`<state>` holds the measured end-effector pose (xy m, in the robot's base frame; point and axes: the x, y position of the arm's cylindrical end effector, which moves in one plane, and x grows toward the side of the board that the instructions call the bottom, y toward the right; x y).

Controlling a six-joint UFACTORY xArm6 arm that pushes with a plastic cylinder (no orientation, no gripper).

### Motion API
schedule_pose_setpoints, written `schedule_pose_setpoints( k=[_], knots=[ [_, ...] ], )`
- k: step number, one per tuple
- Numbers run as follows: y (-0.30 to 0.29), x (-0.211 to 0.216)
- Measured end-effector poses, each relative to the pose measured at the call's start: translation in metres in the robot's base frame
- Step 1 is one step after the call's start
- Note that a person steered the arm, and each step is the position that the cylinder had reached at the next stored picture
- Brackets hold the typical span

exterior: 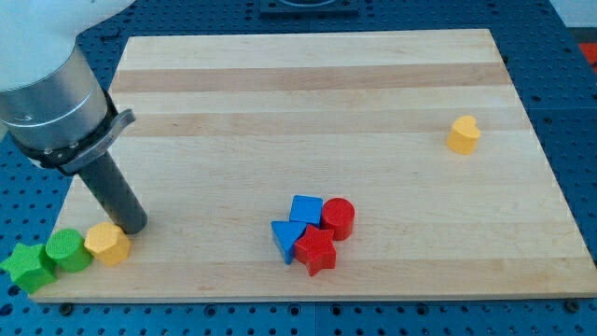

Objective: Slide the yellow heart to the center of the board

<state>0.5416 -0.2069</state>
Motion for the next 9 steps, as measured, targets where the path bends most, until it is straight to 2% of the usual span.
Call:
schedule_pose_setpoints(
  k=[1, 4, 5, 9],
  knots=[
    [0.002, -0.007],
    [0.134, -0.049],
    [0.160, -0.058],
    [0.375, -0.056]
  ],
)
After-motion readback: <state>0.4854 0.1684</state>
